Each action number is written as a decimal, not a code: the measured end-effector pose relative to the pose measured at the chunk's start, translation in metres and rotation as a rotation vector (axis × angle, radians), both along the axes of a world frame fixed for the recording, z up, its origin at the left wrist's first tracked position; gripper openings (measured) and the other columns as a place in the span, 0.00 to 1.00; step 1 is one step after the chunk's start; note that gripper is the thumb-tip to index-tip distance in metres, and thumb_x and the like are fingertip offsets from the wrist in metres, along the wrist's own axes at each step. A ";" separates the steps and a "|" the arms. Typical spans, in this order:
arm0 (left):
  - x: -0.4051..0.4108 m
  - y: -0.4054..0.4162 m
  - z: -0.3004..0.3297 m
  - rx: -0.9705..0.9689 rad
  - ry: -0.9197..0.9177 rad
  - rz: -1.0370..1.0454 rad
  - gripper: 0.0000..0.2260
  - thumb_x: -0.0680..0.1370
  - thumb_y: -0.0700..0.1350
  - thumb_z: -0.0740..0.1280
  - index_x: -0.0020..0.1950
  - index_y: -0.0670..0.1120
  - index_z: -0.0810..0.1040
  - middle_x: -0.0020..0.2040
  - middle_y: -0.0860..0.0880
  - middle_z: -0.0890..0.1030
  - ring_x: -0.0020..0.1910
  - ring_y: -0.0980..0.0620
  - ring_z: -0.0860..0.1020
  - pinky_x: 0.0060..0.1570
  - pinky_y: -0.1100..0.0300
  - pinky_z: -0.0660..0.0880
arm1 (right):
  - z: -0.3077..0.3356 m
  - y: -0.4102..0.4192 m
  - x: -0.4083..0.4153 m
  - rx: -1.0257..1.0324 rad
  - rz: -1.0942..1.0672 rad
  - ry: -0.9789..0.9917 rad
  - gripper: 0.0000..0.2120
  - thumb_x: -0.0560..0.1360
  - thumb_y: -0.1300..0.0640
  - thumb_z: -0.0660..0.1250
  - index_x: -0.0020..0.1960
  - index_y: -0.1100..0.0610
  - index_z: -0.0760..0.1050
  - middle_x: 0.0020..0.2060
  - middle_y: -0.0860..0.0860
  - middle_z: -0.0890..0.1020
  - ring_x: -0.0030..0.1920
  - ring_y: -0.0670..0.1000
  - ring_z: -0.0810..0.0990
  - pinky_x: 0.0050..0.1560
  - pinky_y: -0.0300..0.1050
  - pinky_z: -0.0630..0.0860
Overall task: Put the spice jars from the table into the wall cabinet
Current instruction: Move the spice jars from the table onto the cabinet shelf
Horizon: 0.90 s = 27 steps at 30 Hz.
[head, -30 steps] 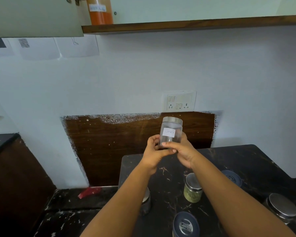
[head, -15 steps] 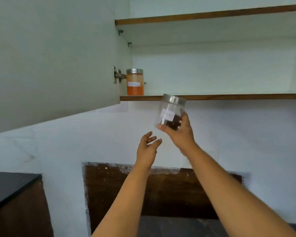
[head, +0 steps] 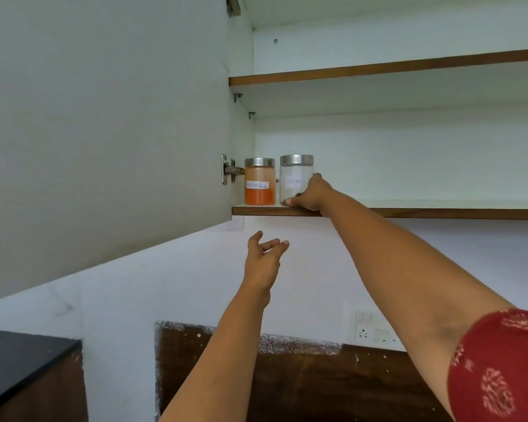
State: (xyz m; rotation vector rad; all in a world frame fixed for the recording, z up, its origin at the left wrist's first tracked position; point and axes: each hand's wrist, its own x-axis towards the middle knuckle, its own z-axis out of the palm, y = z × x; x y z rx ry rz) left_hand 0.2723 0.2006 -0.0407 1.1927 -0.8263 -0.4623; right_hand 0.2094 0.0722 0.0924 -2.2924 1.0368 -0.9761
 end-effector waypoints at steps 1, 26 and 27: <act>0.001 -0.002 0.001 0.000 -0.007 0.004 0.28 0.79 0.48 0.67 0.75 0.52 0.58 0.66 0.49 0.74 0.64 0.47 0.73 0.67 0.49 0.69 | 0.002 -0.001 0.002 -0.003 -0.012 0.064 0.38 0.68 0.48 0.77 0.69 0.62 0.62 0.63 0.58 0.73 0.63 0.58 0.73 0.62 0.49 0.72; -0.007 0.034 -0.078 0.131 -0.126 0.074 0.30 0.78 0.49 0.68 0.76 0.50 0.57 0.65 0.50 0.72 0.60 0.51 0.72 0.55 0.58 0.70 | -0.173 0.044 -0.028 -0.540 -0.120 -0.158 0.34 0.75 0.51 0.66 0.76 0.56 0.57 0.74 0.57 0.61 0.76 0.58 0.57 0.75 0.55 0.53; -0.008 0.042 -0.102 0.182 -0.120 0.087 0.30 0.78 0.49 0.67 0.76 0.50 0.57 0.64 0.51 0.72 0.60 0.52 0.72 0.55 0.58 0.70 | -0.204 0.052 -0.033 -0.479 -0.099 -0.141 0.34 0.75 0.53 0.67 0.76 0.55 0.57 0.75 0.57 0.60 0.77 0.58 0.55 0.76 0.54 0.52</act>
